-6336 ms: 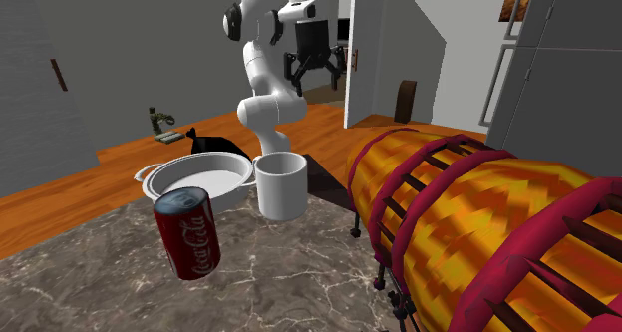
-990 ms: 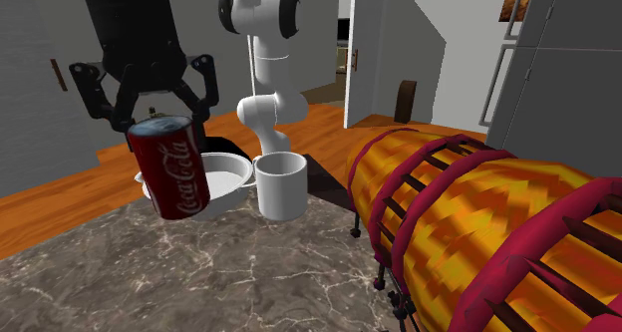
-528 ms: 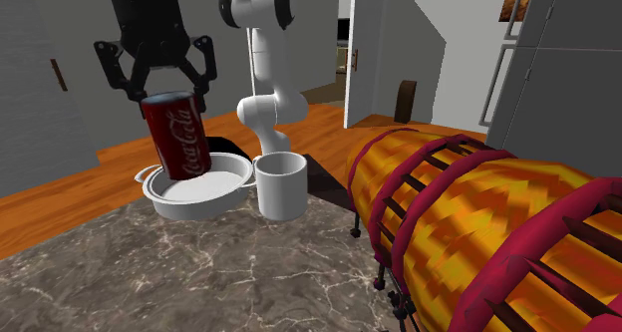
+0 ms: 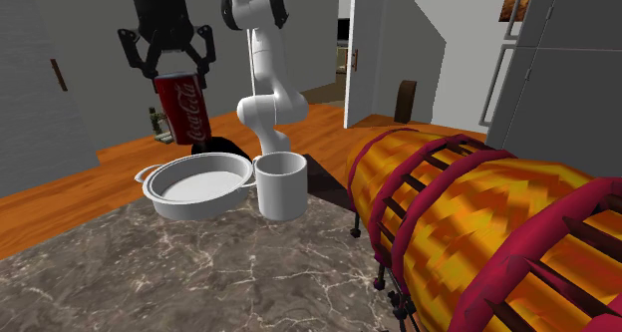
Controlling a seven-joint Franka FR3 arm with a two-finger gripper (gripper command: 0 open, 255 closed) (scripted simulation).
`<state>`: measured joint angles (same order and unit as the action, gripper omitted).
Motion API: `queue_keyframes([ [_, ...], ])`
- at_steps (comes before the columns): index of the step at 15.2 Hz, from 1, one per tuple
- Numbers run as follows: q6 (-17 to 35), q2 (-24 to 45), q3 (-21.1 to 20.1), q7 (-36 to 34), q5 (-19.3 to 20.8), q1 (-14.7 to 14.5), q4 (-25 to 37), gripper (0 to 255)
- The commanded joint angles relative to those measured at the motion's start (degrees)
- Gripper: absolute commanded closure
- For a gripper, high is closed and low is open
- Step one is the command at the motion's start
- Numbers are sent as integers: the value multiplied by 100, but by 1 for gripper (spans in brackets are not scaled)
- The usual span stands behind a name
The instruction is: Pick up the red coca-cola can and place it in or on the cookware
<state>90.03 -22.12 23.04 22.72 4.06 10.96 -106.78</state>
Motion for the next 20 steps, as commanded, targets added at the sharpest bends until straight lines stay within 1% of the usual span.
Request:
queue_keyframes([
  [1,-141,-397,-38,7,131,79,-239,255],
  [20,1322,-705,64,-3,293,195,-1999,255],
])
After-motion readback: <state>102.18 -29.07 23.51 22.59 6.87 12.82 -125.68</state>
